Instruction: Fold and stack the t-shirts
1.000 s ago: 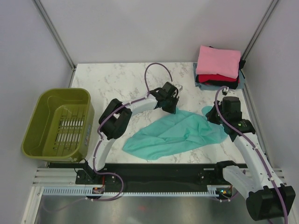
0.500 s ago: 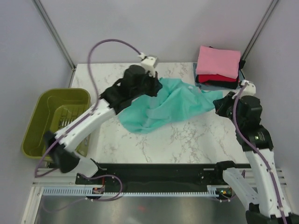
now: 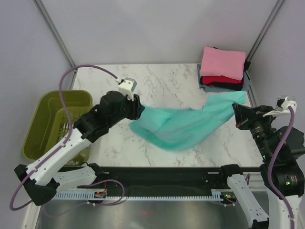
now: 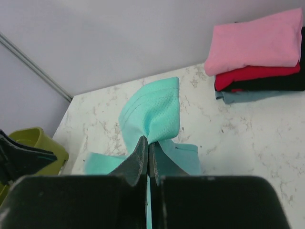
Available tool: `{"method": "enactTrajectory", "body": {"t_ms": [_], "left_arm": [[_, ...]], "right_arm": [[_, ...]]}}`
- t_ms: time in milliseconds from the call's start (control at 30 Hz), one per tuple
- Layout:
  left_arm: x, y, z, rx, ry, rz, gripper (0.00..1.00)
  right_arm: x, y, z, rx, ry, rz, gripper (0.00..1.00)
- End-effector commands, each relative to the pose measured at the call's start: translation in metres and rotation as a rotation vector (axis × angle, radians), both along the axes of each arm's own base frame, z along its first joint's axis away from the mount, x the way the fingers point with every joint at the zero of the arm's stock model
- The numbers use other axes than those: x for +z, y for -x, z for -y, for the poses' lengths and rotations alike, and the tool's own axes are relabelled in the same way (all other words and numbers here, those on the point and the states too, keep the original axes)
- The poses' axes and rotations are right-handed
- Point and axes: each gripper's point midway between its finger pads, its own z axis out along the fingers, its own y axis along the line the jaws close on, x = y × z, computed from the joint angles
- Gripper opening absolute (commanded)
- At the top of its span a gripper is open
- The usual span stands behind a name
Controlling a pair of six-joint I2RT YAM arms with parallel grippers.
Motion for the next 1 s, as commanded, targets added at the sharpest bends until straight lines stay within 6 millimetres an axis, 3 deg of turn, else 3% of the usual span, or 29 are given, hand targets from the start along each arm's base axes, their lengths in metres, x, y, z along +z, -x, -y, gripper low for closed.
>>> {"method": "enactTrajectory", "body": {"t_ms": [0, 33, 67, 100, 233, 367, 400, 467, 500, 533, 567, 600, 633, 667, 700, 733, 767, 800, 833, 933, 967], "left_arm": [[-0.078, 0.007, -0.013, 0.067, -0.122, -0.179, 0.42], [-0.09, 0.008, -0.012, 0.063, -0.135, -0.206, 0.33], [-0.098, 0.009, -0.012, 0.068, -0.138, -0.219, 0.13], [-0.109, 0.01, -0.011, 0.073, -0.134, -0.238, 0.02], [-0.127, 0.011, -0.01, 0.078, -0.142, -0.271, 0.02], [-0.127, 0.019, 0.022, -0.08, -0.078, -0.287, 0.36], [-0.128, 0.024, 0.031, -0.123, -0.068, -0.291, 0.5], [-0.123, 0.027, 0.048, -0.182, -0.035, -0.266, 0.56], [-0.123, 0.033, 0.056, -0.226, -0.022, -0.27, 0.57], [-0.119, 0.031, 0.061, -0.235, -0.007, -0.256, 0.57], [-0.117, 0.03, 0.064, -0.24, 0.005, -0.25, 0.57], [-0.114, 0.03, 0.067, -0.246, 0.02, -0.246, 0.57], [-0.11, 0.028, 0.069, -0.246, 0.027, -0.237, 0.57], [-0.099, 0.026, 0.071, -0.248, 0.045, -0.218, 0.57], [-0.095, 0.026, 0.072, -0.254, 0.05, -0.211, 0.57], [-0.087, 0.025, 0.071, -0.25, 0.062, -0.194, 0.57], [-0.079, 0.025, 0.072, -0.253, 0.073, -0.178, 0.56], [-0.075, 0.025, 0.071, -0.253, 0.078, -0.169, 0.56], [-0.073, 0.025, 0.07, -0.253, 0.082, -0.161, 0.56], [-0.069, 0.028, 0.068, -0.253, 0.093, -0.156, 0.56], [-0.071, 0.029, 0.067, -0.252, 0.093, -0.16, 0.56]], "right_arm": [[-0.027, 0.006, 0.001, -0.007, -0.013, -0.085, 0.0], [-0.036, 0.005, 0.002, -0.013, -0.011, -0.11, 0.0], [-0.041, 0.005, 0.002, -0.015, -0.01, -0.119, 0.0], [-0.044, 0.007, 0.003, -0.017, -0.01, -0.124, 0.0], [-0.06, 0.006, 0.005, -0.027, 0.005, -0.157, 0.0], [-0.072, 0.0, 0.003, -0.011, 0.035, -0.179, 0.0], [-0.062, -0.001, -0.004, 0.03, 0.036, -0.135, 0.0], [-0.027, 0.003, -0.01, 0.067, 0.053, -0.021, 0.0], [0.001, 0.003, -0.015, 0.099, 0.062, 0.064, 0.0], [0.046, 0.018, -0.015, 0.108, 0.079, 0.187, 0.0], [0.078, 0.025, -0.016, 0.115, 0.083, 0.277, 0.0], [0.098, 0.022, -0.025, 0.16, 0.096, 0.311, 0.0], [0.144, 0.049, -0.028, 0.192, 0.113, 0.437, 0.0], [0.167, 0.051, -0.035, 0.229, 0.142, 0.494, 0.0], [0.185, 0.067, -0.044, 0.288, 0.176, 0.555, 0.0], [0.218, 0.096, -0.038, 0.262, 0.186, 0.659, 0.0], [0.231, 0.099, -0.029, 0.208, 0.181, 0.682, 0.0], [0.25, 0.108, 0.0, 0.043, 0.133, 0.715, 0.0], [0.254, 0.11, 0.012, -0.029, 0.131, 0.723, 0.0], [0.253, 0.093, 0.052, -0.257, 0.158, 0.653, 0.0], [0.239, 0.072, 0.056, -0.278, 0.183, 0.567, 0.0]]}}
